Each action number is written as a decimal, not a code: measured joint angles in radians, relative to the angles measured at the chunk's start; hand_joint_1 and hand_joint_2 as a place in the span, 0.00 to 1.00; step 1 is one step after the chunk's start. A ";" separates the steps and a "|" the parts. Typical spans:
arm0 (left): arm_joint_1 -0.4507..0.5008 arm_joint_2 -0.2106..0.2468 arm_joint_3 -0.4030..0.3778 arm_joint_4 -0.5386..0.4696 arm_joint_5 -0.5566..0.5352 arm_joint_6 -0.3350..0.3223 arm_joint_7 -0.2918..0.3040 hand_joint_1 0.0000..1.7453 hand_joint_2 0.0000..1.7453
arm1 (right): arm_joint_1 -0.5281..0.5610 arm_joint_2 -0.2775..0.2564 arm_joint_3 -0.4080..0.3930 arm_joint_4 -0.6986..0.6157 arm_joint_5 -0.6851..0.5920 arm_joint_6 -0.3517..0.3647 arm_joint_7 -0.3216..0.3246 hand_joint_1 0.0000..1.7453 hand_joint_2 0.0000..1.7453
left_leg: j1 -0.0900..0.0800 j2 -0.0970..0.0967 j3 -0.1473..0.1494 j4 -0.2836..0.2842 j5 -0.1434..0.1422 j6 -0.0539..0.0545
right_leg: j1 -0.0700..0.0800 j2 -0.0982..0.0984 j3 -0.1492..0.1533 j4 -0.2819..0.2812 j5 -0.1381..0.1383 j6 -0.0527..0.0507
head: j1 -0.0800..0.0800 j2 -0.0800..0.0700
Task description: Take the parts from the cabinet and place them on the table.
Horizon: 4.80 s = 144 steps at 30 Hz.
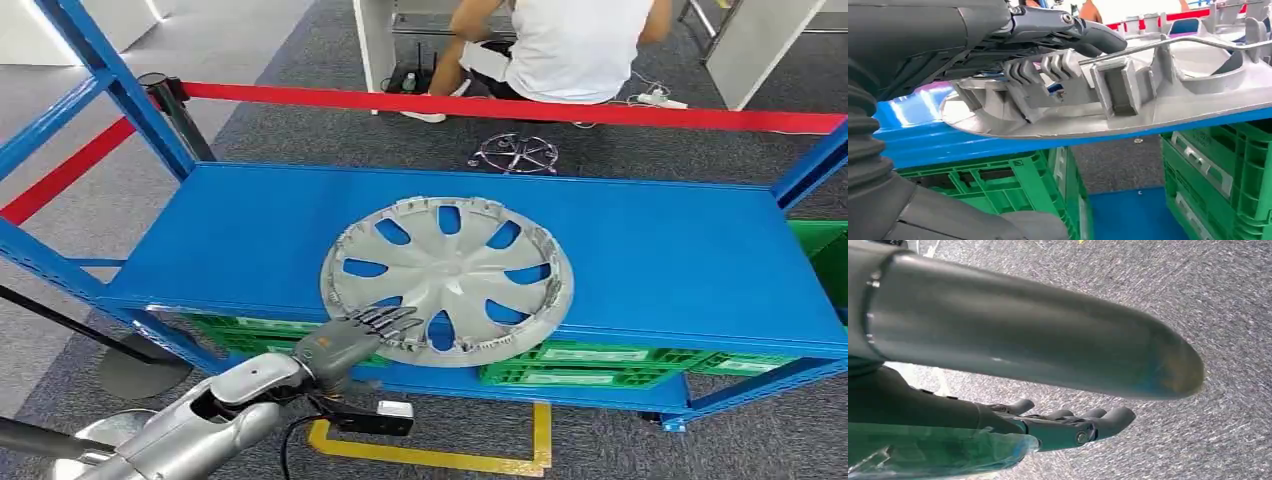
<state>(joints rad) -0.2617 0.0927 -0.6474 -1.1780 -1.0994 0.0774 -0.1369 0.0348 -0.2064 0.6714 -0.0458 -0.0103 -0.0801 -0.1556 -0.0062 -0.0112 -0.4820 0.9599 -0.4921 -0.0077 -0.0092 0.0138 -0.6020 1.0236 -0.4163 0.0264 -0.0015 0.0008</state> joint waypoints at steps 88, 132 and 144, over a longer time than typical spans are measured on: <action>-0.038 0.090 0.032 -0.360 -0.338 0.281 0.103 1.00 1.00 | 0.007 0.000 0.063 0.000 -0.021 -0.038 -0.056 0.00 0.00 | 0.000 0.000 -0.005 0.000 0.001 0.001 | 0.000 0.001 -0.009 0.000 0.000 0.000 | 0.000 0.000; -0.046 0.122 0.074 -0.469 -0.409 0.394 0.130 1.00 1.00 | 0.008 0.001 0.076 0.000 -0.012 -0.048 -0.055 0.00 0.00 | 0.000 0.000 -0.006 0.000 0.001 0.001 | 0.000 0.001 -0.009 0.000 0.000 0.000 | 0.000 0.000; -0.043 0.122 0.081 -0.469 -0.402 0.396 0.135 1.00 1.00 | 0.008 0.002 0.077 0.000 -0.013 -0.048 -0.053 0.00 0.00 | 0.000 0.000 -0.006 0.000 0.001 0.001 | 0.000 0.001 -0.010 0.000 0.000 0.000 | 0.000 0.000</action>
<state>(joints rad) -0.3046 0.2148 -0.5661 -1.6468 -1.5011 0.4734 -0.0015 0.0427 -0.2041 0.7485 -0.0458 -0.0229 -0.1278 -0.2087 -0.0066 -0.0109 -0.4882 0.9600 -0.4913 -0.0063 -0.0090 0.0151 -0.6116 1.0235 -0.4160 0.0268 -0.0015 0.0008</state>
